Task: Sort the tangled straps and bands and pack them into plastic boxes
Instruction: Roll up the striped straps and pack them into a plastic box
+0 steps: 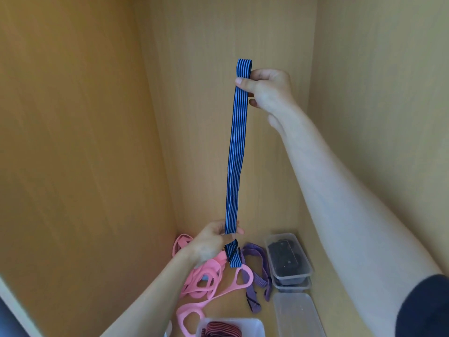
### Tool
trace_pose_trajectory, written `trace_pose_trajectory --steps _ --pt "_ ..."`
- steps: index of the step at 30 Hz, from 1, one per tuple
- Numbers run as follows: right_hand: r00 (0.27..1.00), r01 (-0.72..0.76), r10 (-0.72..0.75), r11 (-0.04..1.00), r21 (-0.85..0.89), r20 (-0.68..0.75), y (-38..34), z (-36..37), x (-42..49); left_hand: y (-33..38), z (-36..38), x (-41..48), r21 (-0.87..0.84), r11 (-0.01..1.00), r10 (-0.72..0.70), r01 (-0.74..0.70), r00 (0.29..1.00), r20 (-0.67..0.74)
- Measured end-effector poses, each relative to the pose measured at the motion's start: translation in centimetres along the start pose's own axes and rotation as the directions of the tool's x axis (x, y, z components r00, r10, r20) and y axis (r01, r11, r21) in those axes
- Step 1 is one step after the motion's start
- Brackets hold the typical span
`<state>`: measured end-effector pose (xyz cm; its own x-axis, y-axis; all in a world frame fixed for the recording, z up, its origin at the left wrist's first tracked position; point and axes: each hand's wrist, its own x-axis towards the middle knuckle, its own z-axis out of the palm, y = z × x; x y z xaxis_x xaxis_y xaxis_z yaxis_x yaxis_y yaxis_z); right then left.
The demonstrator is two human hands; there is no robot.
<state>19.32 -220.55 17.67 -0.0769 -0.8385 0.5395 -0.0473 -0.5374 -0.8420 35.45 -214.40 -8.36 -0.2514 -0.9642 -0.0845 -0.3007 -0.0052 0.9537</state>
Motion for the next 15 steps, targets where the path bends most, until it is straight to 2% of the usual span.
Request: trace_pose_trajectory --steps 6,11,15 --pt "0.999 -0.028 0.029 0.999 0.025 -0.035 1.4 -0.9 0.4 -1.5 0.6 -0.8 -0.234 0.972 -0.018 0.020 1.000 0.011" --pt "0.994 -0.077 0.080 0.996 0.044 -0.071 3.2 -1.6 0.5 -2.5 1.1 -1.9 -0.467 0.880 -0.053 0.089 0.995 0.089" --pt "0.985 -0.133 0.136 0.990 0.042 -0.110 5.3 -2.1 0.2 -3.4 0.0 -2.2 -0.498 0.851 -0.130 0.167 0.986 0.109"
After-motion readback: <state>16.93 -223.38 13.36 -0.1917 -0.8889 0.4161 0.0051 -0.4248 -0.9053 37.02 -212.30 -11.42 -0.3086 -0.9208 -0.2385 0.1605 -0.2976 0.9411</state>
